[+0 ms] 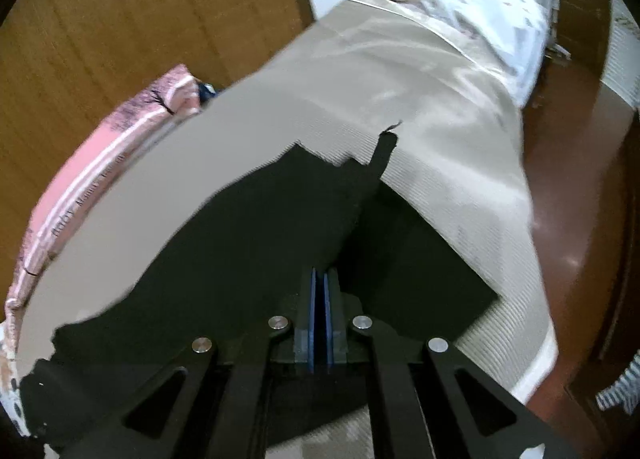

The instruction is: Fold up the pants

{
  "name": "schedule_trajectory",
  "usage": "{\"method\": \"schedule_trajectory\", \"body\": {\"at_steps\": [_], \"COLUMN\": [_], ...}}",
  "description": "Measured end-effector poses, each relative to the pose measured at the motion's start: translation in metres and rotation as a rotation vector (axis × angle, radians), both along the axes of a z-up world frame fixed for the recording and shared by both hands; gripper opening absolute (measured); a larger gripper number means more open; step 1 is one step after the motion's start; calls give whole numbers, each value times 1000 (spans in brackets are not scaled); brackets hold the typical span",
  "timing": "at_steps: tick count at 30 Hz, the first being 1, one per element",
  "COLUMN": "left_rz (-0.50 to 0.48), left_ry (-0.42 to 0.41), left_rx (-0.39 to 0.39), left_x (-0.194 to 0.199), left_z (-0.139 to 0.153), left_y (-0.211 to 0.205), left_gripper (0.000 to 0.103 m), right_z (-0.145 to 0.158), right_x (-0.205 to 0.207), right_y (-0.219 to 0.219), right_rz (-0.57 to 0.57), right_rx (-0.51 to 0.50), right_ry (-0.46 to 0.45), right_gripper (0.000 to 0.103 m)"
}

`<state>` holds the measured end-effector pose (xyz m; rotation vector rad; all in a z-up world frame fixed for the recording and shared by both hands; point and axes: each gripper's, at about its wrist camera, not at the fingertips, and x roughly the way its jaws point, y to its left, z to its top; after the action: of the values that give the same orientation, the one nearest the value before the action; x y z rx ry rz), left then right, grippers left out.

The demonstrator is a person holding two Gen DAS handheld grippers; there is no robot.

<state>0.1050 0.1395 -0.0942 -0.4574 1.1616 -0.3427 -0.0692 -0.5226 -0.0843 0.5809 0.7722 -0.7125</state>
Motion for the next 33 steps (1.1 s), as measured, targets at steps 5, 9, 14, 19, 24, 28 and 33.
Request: {"method": "schedule_trajectory", "body": {"at_steps": [5, 9, 14, 19, 24, 28, 33], "left_rz": [-49, -139, -169, -166, -207, -262, -371], "left_ry": [18, -36, 3, 1, -22, -81, -163], "left_rx": [15, 108, 160, 221, 267, 361, 391], "left_x": [2, -5, -8, -11, -25, -45, -62], "left_z": [5, 13, 1, 10, 27, 45, 62], "left_y": [1, -8, -8, -6, -2, -11, -49], "left_gripper": [13, 12, 18, 35, 39, 40, 40], "right_z": [-19, -16, -25, -44, -48, -52, -56], "right_x": [-20, -29, -33, -42, -58, -61, -67], "right_y": [4, 9, 11, -1, -20, -29, -44], "right_rz": [-50, -82, -85, -98, -94, -74, -95], "right_rx": [28, 16, 29, 146, 313, 374, 393], "right_ry": [59, 67, 104, 34, -121, -188, -245], "right_gripper": [3, 2, 2, 3, 8, 11, 12]}}
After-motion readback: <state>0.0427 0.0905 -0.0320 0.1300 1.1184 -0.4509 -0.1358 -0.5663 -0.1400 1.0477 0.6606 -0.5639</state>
